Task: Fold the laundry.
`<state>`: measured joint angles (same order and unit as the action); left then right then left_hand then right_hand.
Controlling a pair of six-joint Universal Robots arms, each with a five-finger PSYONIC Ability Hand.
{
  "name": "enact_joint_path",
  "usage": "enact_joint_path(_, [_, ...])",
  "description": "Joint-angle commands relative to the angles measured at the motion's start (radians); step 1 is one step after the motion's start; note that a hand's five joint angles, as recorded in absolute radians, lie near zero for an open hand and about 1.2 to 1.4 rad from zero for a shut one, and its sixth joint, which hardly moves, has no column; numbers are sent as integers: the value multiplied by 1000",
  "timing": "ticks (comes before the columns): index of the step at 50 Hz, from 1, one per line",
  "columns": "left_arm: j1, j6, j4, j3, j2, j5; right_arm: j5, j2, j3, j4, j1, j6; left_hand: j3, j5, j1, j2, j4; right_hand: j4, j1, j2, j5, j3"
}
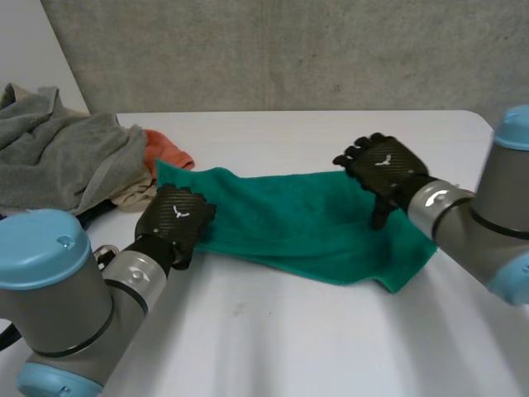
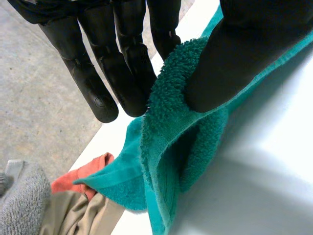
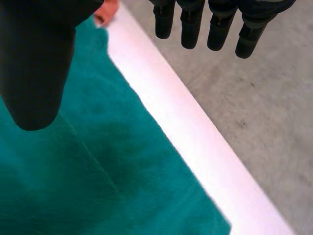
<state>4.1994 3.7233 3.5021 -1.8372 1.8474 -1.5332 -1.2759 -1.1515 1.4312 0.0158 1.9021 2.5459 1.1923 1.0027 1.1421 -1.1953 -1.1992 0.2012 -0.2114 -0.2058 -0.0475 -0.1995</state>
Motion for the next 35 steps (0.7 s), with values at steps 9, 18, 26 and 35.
enact_joint_path(9, [-4, -39, -8, 1, -1, 2, -106, -192, 383, -100, -101, 284, 204, 219, 254, -201, -197, 208, -198, -204, -187, -210])
enact_joint_path(18, [-4, -39, -18, 1, 9, 2, -132, -51, 399, 90, -57, 286, 204, 219, 254, -201, -197, 267, -257, -262, -246, -269])
enact_joint_path(26, [-12, -40, -51, 0, 21, 4, -191, 33, 327, 185, -43, 309, 181, 196, 231, -178, -174, 1195, -1185, -1190, -1174, -1197])
enact_joint_path(35, [48, -77, -182, 24, 12, 10, -178, -34, 345, 205, -89, 249, -732, -717, -682, 735, 739, 1195, -1185, -1190, -1174, -1197])
